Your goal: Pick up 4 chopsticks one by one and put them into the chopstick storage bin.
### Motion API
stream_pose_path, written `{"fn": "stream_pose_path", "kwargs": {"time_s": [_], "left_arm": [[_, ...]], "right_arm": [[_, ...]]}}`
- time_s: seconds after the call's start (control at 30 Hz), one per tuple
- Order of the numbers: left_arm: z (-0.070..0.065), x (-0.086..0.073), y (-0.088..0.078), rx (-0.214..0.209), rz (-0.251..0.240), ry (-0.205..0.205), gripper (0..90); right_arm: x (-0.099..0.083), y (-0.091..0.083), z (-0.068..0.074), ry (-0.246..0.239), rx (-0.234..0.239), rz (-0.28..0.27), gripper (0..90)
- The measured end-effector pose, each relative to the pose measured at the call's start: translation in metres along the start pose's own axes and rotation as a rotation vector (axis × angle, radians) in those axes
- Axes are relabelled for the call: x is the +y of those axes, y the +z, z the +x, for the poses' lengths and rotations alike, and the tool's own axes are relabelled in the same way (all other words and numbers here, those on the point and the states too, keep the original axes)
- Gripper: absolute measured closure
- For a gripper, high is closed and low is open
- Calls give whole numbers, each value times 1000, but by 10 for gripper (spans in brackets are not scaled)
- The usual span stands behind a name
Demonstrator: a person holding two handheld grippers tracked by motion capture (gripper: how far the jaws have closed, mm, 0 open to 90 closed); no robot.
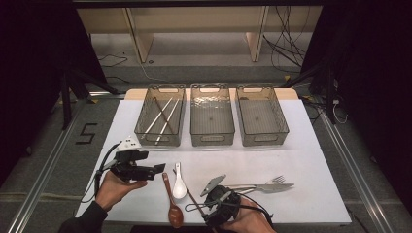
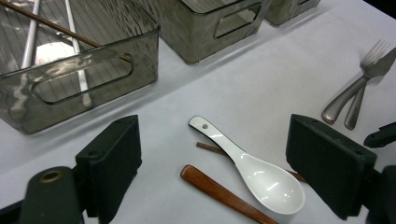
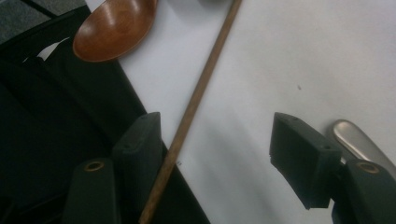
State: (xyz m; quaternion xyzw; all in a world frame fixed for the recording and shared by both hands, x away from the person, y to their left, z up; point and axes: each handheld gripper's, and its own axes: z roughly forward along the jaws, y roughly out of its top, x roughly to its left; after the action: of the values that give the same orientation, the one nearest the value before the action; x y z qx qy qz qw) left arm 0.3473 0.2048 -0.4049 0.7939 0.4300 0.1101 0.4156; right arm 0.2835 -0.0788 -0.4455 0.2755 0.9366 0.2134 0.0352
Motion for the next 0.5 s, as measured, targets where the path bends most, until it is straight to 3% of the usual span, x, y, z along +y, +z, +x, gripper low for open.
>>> {"fn": "stream_pose_path", "kwargs": {"time_s": [0.17, 0.37, 0.5], "left_arm": [[-2, -3, 0, 1, 15, 15, 176], [0, -4, -1, 1, 14, 8, 176], [1, -4, -1, -20, 10, -7, 176]], "right_arm": [[0, 7, 8, -21, 1, 32, 365], [-1, 14, 16, -78, -22, 71, 383], [-3, 16, 15, -107, -26, 80, 398]]}}
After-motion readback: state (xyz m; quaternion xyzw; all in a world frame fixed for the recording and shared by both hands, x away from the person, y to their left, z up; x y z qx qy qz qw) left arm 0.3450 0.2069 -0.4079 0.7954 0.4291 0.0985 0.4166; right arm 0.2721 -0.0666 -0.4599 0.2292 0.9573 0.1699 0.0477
